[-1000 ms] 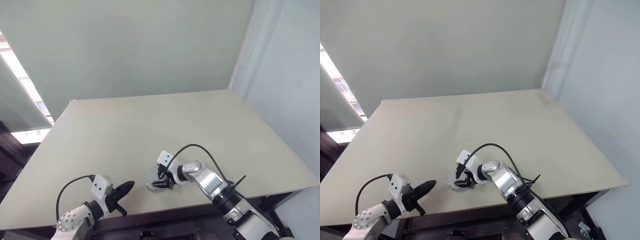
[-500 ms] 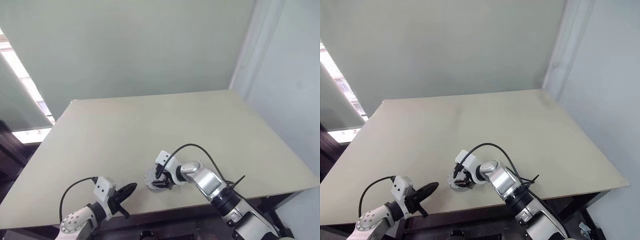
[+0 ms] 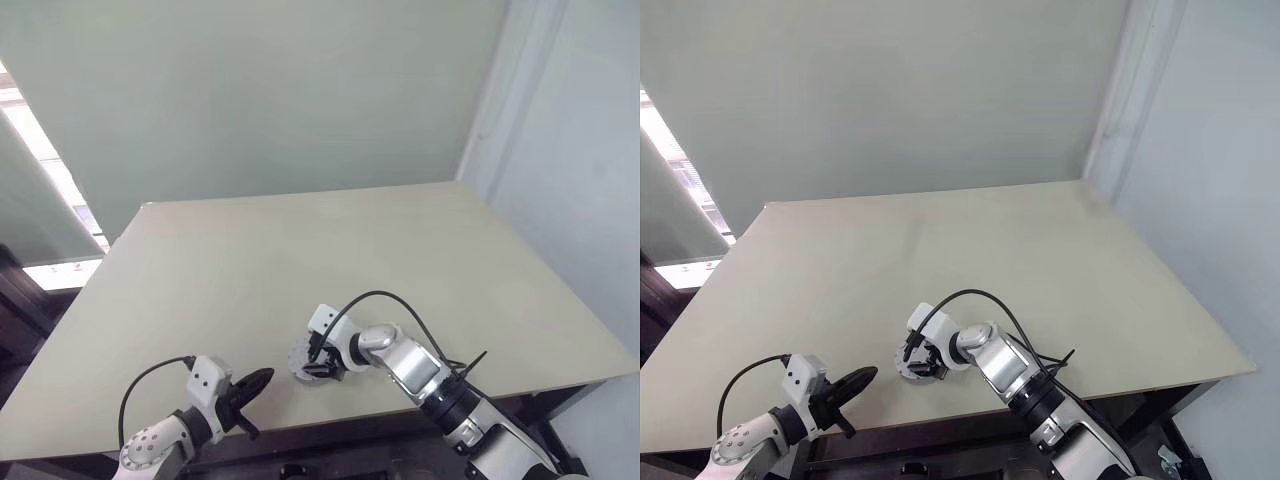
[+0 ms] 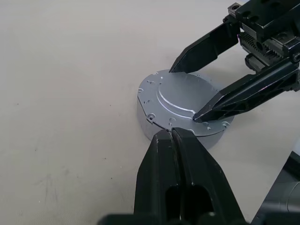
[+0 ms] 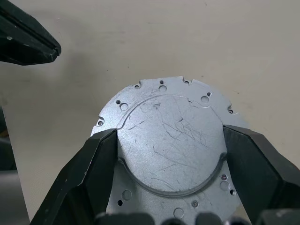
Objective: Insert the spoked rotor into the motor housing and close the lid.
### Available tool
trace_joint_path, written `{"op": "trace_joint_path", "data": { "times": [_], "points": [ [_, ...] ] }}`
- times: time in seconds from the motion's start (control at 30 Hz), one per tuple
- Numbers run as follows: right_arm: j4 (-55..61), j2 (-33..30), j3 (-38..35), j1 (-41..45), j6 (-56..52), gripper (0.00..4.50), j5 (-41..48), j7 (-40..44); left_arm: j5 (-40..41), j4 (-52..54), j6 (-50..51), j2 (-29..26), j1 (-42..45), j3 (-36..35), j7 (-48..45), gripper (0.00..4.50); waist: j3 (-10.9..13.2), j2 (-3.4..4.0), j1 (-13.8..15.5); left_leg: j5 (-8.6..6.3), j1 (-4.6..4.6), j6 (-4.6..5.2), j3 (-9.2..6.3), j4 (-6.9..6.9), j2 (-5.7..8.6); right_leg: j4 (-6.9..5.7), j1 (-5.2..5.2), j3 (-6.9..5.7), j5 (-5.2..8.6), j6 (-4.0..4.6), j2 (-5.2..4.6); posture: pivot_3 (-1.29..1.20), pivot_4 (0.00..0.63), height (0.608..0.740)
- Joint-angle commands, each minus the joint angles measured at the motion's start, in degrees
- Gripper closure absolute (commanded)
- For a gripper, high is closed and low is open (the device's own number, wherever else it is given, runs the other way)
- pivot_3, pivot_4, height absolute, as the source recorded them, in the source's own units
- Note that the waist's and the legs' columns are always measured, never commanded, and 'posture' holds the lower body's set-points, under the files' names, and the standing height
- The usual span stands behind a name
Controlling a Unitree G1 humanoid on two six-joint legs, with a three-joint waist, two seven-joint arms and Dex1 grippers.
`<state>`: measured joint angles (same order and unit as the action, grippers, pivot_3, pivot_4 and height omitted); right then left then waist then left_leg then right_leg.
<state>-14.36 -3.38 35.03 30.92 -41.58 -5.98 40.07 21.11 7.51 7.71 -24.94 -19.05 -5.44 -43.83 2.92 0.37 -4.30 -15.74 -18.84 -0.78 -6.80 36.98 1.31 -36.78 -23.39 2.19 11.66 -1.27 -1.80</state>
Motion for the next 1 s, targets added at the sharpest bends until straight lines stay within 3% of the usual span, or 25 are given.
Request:
{"op": "trace_joint_path", "data": {
  "times": [0.03, 1.0],
  "points": [
    [-4.13, -1.95, 2.83, -0.74, -2.42, 1.21, -2.27, 0.34, -0.19, 1.75, -0.99, -0.66, 1.6, 0.05, -0.41, 4.5, -0.01, 0.01, 0.02, 0.0, 0.0, 0.0, 0.0, 0.0, 0.0, 0.0, 0.0, 0.0, 0.0, 0.0, 0.0, 0.0, 0.0, 0.74],
    [-7.38, -3.93, 5.07, 3.67, -4.21, 1.21, -2.77, 3.97, -1.05, 0.07, -1.22, -0.46, 3.13, 0.61, -1.32, 4.5, -0.02, 0.05, 0.24, -0.03, -0.1, -0.04, -0.06, -0.09, 0.14, 0.13, -0.01, -0.02, 0.09, -0.14, -0.15, 0.0, 0.0, 0.74]
  ]
}}
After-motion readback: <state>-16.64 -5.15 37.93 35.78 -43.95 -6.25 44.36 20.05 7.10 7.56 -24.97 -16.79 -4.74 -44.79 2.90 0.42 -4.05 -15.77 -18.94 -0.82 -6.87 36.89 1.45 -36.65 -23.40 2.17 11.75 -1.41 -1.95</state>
